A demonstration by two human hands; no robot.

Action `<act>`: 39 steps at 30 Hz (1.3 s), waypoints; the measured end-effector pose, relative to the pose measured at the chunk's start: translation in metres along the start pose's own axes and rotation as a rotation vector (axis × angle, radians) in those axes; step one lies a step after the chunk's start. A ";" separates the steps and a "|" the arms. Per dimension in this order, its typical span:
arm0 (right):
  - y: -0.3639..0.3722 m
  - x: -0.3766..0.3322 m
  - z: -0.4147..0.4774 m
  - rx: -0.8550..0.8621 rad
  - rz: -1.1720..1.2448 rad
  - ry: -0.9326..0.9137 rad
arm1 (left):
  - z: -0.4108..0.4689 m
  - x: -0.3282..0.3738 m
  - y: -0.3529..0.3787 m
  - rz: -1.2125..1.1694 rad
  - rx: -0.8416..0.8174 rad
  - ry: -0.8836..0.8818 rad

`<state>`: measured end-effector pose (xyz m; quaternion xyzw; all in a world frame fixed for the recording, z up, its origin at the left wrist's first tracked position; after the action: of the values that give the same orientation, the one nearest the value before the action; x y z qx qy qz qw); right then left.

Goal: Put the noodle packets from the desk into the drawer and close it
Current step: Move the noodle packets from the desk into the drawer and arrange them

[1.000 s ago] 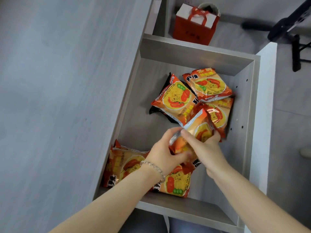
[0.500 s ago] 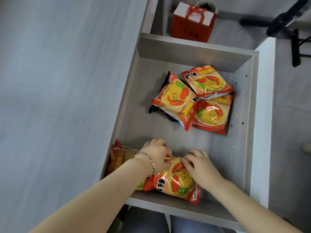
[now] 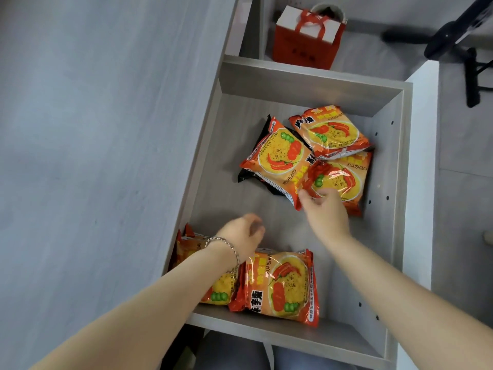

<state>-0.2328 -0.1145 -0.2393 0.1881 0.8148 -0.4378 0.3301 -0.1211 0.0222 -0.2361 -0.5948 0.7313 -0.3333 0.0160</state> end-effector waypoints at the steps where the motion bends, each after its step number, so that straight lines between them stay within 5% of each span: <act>1: 0.000 -0.005 0.012 0.056 0.061 0.093 | 0.002 0.002 -0.005 -0.106 0.084 -0.010; 4: 0.008 -0.016 0.035 -0.061 0.074 0.203 | 0.005 0.007 -0.020 -0.306 0.219 -0.025; 7: 0.012 -0.021 0.033 -0.111 0.134 0.112 | 0.003 0.014 -0.037 -0.365 0.324 0.013; 13: -0.016 -0.030 -0.003 -0.035 -0.057 -0.463 | -0.020 0.043 -0.073 -0.121 0.530 0.456; 16: -0.027 -0.051 -0.018 -0.170 -0.166 -0.770 | -0.021 0.058 -0.083 0.036 0.397 0.566; 18: -0.031 -0.067 -0.022 -0.240 -0.287 -0.979 | -0.019 0.062 -0.086 -0.044 0.149 0.462; 20: -0.033 -0.076 -0.019 -0.226 -0.337 -1.107 | -0.019 0.060 -0.085 -0.229 0.078 0.376; 24: -0.025 -0.068 -0.002 -0.063 -0.103 -0.749 | -0.018 0.039 -0.076 -0.702 0.385 0.129; 28: 0.005 -0.033 0.006 -0.467 0.262 0.034 | -0.014 0.018 -0.048 -1.042 0.454 -0.188; 30: 0.020 -0.017 0.006 -0.576 0.441 0.210 | -0.013 0.012 -0.034 -1.007 0.465 -0.214; 36: 0.061 -0.022 0.010 -0.442 0.289 -0.073 | -0.010 -0.013 -0.028 -0.501 0.401 -0.334; 39: 0.088 -0.035 0.009 -0.517 0.172 -0.242 | -0.015 -0.017 -0.030 -0.192 0.481 -0.214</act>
<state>-0.1518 -0.0742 -0.2699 0.1128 0.8351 -0.2055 0.4976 -0.0965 0.0418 -0.2153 -0.6724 0.5656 -0.4326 0.2022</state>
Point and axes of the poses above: each hand's wrist, its own z-axis towards the middle knuckle, its own y-axis out of the palm, x = y × z, the point moved 2 cm from there along z, towards the middle knuckle, and after that the axes turned 9 degrees about -y, right-handed, at the moved point
